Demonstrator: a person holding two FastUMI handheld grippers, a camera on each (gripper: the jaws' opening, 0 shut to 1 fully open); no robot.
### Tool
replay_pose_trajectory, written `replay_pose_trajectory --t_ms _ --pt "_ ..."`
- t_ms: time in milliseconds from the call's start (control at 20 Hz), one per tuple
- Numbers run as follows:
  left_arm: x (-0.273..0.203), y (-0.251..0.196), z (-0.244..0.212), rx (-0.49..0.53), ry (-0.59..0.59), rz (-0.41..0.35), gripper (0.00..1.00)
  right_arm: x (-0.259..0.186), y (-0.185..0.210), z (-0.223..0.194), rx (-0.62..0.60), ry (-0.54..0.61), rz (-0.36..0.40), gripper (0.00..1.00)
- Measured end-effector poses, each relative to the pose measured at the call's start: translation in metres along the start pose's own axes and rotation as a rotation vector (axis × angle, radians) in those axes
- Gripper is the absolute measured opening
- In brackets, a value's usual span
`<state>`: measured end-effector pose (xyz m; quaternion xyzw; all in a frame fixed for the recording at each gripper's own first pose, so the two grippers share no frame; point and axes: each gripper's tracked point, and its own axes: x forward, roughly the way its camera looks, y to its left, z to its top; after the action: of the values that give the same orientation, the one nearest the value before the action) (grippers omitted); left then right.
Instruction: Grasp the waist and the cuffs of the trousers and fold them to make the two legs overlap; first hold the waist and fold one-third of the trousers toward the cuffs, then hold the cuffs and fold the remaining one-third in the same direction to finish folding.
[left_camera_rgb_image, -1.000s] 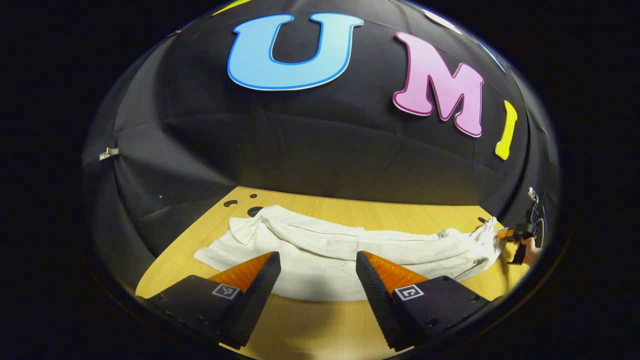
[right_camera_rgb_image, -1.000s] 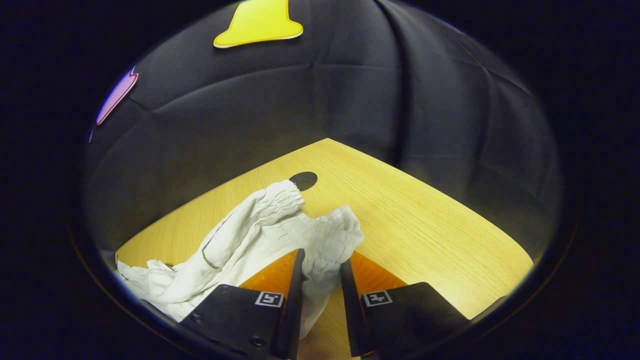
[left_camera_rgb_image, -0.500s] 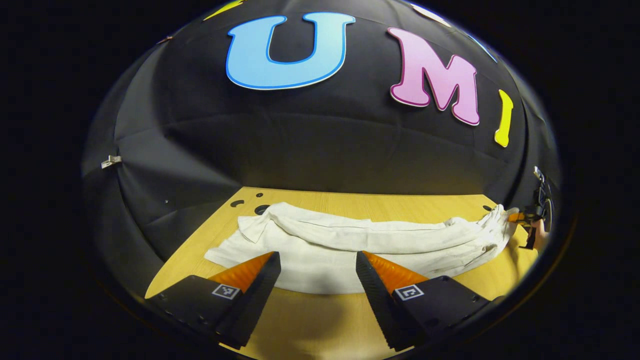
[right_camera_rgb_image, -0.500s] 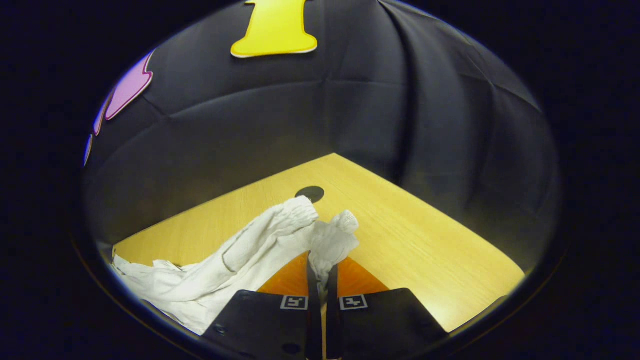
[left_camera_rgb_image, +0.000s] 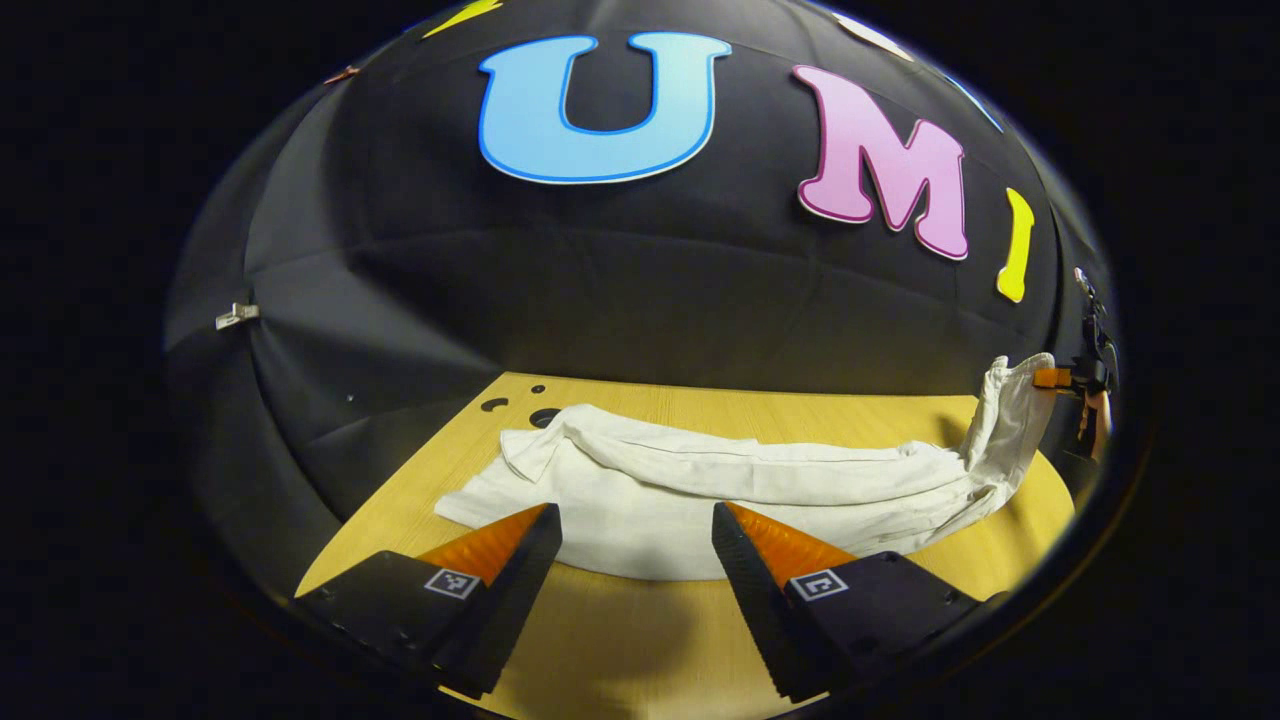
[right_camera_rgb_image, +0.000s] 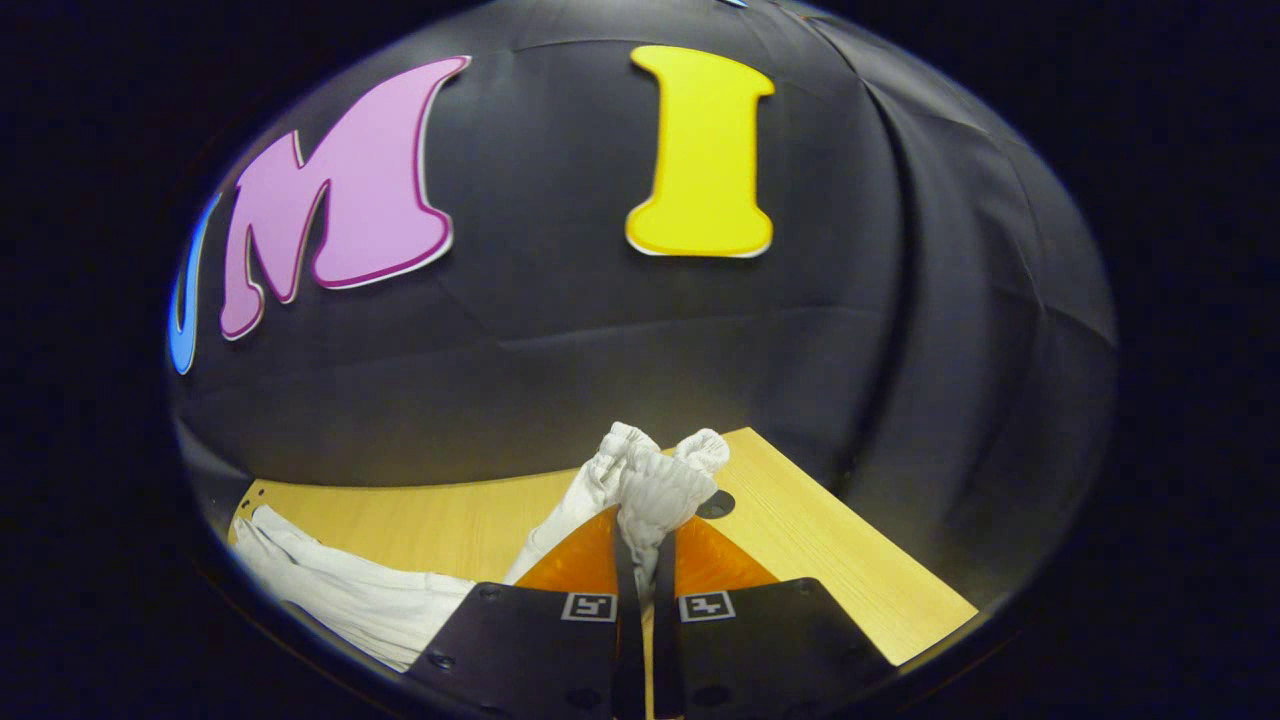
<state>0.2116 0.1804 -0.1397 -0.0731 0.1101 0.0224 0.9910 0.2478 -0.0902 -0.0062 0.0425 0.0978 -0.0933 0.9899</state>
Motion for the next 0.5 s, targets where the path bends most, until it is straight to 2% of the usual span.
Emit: replay_pose_trajectory --t_ms 100,200,250,300,500 --pt "-0.006 0.014 0.001 -0.001 0.002 0.015 0.96 -0.018 0.033 0.024 -0.042 -0.032 0.033 0.08" --pt "-0.011 0.028 0.004 0.003 -0.005 0.032 0.96 -0.019 0.054 0.012 -0.072 -0.052 0.08 0.08" --pt "-0.014 0.036 0.004 0.005 -0.006 0.039 0.96 -0.023 0.072 0.012 -0.079 -0.062 0.118 0.08" --pt "-0.018 0.049 0.003 0.012 -0.001 0.053 0.96 -0.028 0.109 0.001 -0.108 -0.061 0.194 0.08" --pt "-0.027 0.073 0.0 0.032 0.017 0.056 0.96 -0.053 0.169 -0.031 -0.14 -0.043 0.326 0.07"
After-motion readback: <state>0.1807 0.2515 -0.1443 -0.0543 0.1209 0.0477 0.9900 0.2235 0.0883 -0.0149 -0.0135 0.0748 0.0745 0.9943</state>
